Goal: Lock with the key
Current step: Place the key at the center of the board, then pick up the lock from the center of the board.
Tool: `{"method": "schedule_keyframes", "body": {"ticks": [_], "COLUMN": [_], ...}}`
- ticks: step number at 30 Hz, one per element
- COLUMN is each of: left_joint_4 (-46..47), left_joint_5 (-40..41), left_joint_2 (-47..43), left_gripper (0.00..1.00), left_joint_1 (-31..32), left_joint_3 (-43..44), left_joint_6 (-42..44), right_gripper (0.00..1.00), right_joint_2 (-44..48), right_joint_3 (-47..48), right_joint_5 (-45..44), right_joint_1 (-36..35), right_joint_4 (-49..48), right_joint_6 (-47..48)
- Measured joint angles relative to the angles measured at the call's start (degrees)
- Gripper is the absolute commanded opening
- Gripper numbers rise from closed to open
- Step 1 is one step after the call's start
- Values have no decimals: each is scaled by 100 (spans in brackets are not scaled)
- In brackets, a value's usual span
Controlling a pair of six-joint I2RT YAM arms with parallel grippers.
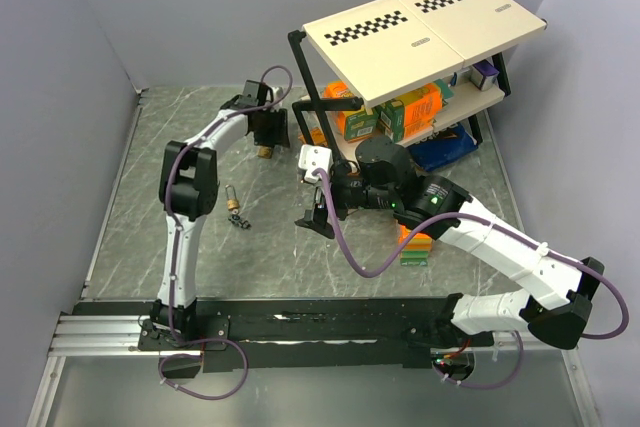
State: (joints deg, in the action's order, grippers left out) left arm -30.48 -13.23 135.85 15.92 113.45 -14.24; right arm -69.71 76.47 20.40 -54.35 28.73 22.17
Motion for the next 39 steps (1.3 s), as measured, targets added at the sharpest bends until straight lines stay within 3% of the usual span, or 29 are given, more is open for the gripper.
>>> {"method": "schedule_keyframes", "body": {"ticks": [5, 9, 15, 23, 31, 39], "left_joint_4": [-225, -249, -278, -546, -514, -505], "left_joint_5": [-79, -334, -372, 273, 944, 1552], "left_joint_2": [-619, -1818, -4162, -5912, -6089, -4688], "left_gripper": [64, 67, 66, 65, 62, 58], "left_joint_1": [-120, -468, -1414, -1182, -619, -396], "left_joint_3": [-140, -741, -2697, -4887, -5611, -5184], "left_joint_6": [-4, -151, -660, -1266, -1478, -1565], "right_gripper": [100, 100, 100, 100, 100, 100], "right_joint_2": [0, -2, -9, -55, -369, -490], "right_joint_3": [-9, -9, -11, -304, -302, -238], "right_joint_5": [17, 22, 0, -278, -334, -352], "right_joint_1": [2, 2, 2, 28, 39, 39], "right_joint_4": [-26, -46, -114, -332, -339, -339], "right_joint_6": [-28, -74, -232, -678, -640, -605]}}
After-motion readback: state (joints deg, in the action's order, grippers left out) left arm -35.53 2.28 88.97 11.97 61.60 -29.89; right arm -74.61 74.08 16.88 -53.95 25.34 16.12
